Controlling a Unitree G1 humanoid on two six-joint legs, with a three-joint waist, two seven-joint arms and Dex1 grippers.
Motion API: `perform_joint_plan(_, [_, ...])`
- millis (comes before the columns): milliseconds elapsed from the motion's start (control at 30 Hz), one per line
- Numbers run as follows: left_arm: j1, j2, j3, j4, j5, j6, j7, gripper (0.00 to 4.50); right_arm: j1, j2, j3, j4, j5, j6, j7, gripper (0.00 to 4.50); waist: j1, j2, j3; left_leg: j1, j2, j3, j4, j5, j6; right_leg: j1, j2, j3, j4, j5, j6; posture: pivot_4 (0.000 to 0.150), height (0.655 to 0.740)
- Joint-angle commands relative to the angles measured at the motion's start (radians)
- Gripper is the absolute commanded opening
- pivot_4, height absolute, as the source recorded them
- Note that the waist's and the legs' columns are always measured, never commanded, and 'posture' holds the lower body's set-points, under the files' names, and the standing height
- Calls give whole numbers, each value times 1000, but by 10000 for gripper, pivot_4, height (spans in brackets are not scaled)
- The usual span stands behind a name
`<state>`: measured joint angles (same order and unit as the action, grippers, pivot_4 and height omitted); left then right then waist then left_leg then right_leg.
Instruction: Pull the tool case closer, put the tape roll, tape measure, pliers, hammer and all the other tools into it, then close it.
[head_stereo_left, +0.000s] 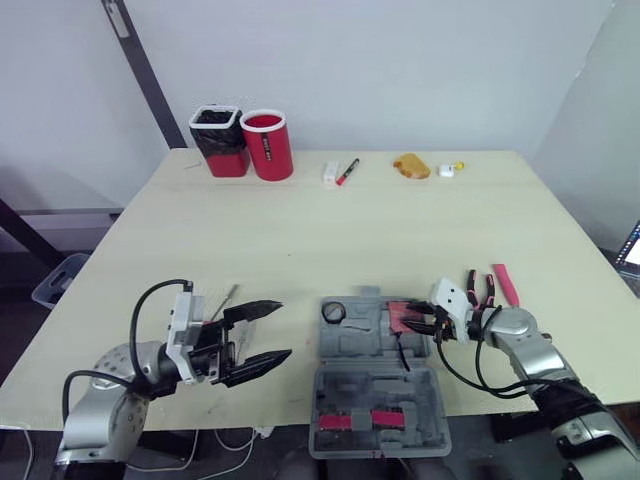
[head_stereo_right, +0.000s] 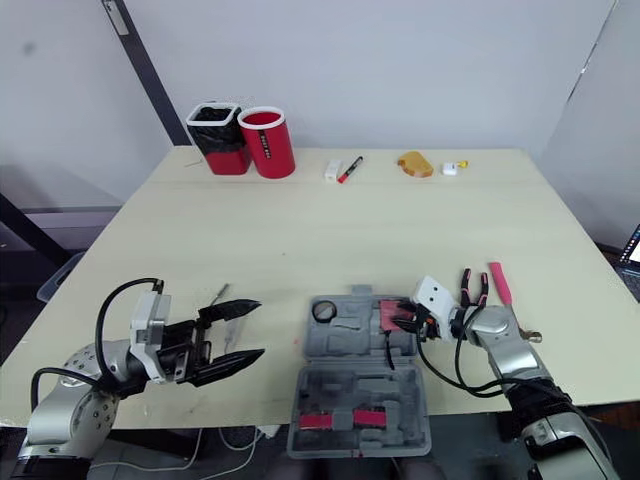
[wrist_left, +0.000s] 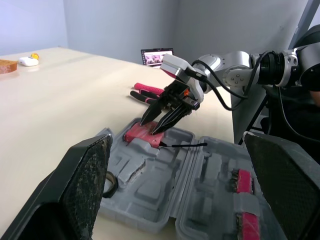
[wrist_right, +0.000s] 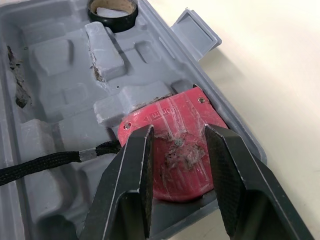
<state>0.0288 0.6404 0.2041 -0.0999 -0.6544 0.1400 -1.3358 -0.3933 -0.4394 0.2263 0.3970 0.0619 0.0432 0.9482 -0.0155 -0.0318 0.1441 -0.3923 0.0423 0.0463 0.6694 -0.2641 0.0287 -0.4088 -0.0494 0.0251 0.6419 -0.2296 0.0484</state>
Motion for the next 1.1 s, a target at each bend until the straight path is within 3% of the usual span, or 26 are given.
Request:
perform_joint_plan(33, [-7,-12,6,-26,8,-2,48,45000,43,6,22,117,-45,-1,-24,16824,-1,-1,-3,1,0,0,0,0,0,1,0,0,0,0,0,1500,7400])
perform_joint_plan(133, [2,-18,11,-26,13,-3,81,45000,41,11,-21,85,-14,-29,-41,16824,0,-2,-4,2,1,-1,0,0,0,1,0,1,0,0,0,1500,7400])
perform_joint_plan(233, [35,-36,31,-26,23,-2,144,45000,51,53,-143,-2,129,-128,-32,16824,2,-1,-3,1,4,-1,0,0,0,1,0,2,0,0,0,1500,7400])
perform_joint_plan(433, [133,-86,88,-28,37,44,326,45000,171,-9,-244,-241,259,-1,-15,16824,3,9,3,-4,3,-1,-1,0,0,-3,-1,3,0,0,0,1500,7400])
perform_joint_plan(567, [229,-121,148,-34,52,23,394,45000,339,-56,-333,-348,276,-5,-55,29302,6,8,3,-4,4,-1,-2,0,0,-3,0,1,-1,0,0,1500,7400])
perform_joint_plan(667, [315,-144,216,-38,55,-1,436,45000,542,-82,-453,-432,315,-23,-78,43214,10,9,3,-4,3,-1,-2,0,0,-3,-2,1,-1,0,0,1500,7400])
perform_joint_plan(933, [466,-183,319,-26,56,-40,480,45000,865,-84,-673,-515,388,-51,-95,44163,0,9,4,-3,7,0,0,-3,-5,-4,-9,1,-3,-3,5,1500,7400])
perform_joint_plan(1100, [495,-189,310,-40,57,-27,489,45000,894,-87,-707,-512,396,-53,-103,44163,3,9,5,-5,7,1,-3,-4,-5,-8,-15,-8,-4,-3,5,1500,7400])
